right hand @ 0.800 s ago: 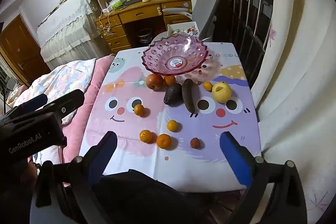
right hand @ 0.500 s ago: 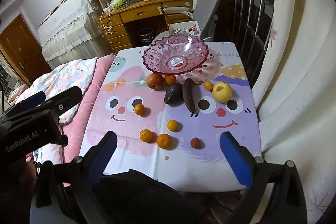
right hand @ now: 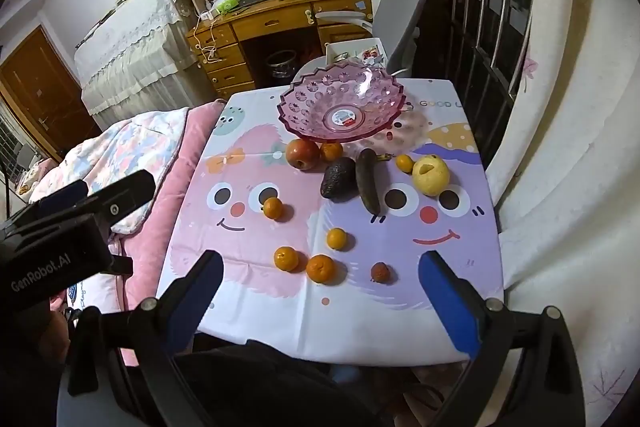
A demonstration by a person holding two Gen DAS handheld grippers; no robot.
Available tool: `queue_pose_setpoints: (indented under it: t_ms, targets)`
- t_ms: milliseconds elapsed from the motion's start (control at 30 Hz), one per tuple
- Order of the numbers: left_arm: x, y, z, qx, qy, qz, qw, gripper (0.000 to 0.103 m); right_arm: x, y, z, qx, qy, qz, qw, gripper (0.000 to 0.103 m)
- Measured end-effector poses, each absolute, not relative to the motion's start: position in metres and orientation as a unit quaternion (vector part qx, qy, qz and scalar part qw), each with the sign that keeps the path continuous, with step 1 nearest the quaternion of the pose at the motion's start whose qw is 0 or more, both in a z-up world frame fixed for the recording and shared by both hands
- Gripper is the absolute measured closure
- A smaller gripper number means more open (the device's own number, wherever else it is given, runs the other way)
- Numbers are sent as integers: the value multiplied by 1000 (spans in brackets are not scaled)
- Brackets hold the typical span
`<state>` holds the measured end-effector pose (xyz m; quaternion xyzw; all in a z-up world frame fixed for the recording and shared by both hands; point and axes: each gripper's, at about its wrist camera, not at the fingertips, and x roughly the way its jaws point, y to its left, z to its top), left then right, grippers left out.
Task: Organize fruits
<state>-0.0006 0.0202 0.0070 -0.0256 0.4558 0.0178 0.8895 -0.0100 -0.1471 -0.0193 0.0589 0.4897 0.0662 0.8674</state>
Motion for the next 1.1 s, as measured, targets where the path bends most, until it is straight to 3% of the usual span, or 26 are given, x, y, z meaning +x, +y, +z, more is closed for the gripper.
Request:
queue_pose_setpoints:
  t_ms: [267, 533, 800, 1100]
  targets:
    - [12, 49, -18, -41, 486, 20, 873, 0, -14, -125, -28, 53, 495, 78, 864, 5]
    - [34, 73, -50, -31, 506, 14, 862, 0, -19, -93, -41, 10, 450, 64, 891, 6]
    - [64, 73, -100, -41, 555, -32, 830, 1, -20, -86, -79, -31, 443, 37, 895, 6]
    - [103, 45, -203, -59, 641, -67, 762, 7, -1, -86, -164, -59, 476, 40, 877, 22]
